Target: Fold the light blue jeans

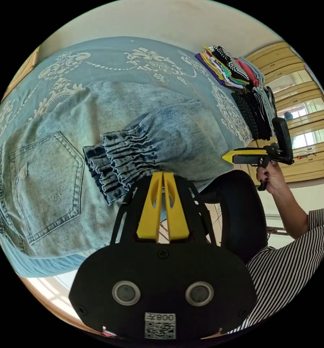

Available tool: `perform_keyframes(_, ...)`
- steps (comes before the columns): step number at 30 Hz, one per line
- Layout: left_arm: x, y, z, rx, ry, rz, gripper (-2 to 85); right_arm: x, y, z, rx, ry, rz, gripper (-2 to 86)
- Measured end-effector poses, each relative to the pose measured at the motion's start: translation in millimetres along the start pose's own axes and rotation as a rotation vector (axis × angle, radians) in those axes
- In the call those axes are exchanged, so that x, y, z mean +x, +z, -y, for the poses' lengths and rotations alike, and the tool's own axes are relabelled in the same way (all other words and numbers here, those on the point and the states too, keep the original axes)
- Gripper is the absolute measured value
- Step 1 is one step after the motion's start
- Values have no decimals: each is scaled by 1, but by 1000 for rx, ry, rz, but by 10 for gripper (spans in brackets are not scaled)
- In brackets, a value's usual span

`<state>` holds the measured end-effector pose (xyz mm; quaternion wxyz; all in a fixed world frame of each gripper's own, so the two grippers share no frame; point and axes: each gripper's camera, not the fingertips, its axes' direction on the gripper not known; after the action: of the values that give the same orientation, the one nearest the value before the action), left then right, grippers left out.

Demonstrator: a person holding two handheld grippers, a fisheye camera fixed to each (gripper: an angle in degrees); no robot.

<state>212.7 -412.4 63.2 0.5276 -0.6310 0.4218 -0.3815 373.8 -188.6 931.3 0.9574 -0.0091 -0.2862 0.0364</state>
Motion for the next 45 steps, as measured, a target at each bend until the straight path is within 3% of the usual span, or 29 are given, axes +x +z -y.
perform_keyframes(4, 41, -2, -17, 65, 83, -35, 31, 43, -30, -28, 138, 92, 41, 42)
perform_keyframes(11, 147, 49, -11, 19, 353, -99, 105, 124, 13, -44, -13, 241, 371, 87)
perform_keyframes(14, 201, 83, -9, -39, 489, -16, 123, 137, 18, -46, -10, 247, 374, 71)
perform_keyframes(16, 234, 106, -12, -55, 548, 138, 129, 140, 14, -47, 4, 227, 390, 59)
perform_keyframes(21, 271, 135, -23, -41, 501, 382, 88, 141, 15, -42, 17, 146, 478, 30)
perform_keyframes(24, 269, 134, -25, -21, 444, 282, 52, 146, 18, -39, 7, 117, 492, 23)
perform_keyframes(28, 263, 129, -28, 9, 370, 120, 28, 183, 7, -49, 154, 164, 615, 30)
perform_keyframes(35, 291, 143, -39, 15, 389, 129, 21, 240, 22, -14, 211, 288, 612, 100)
perform_keyframes(45, 337, 165, -52, 5, 417, 159, 26, 254, 54, 49, 96, 292, 559, 102)
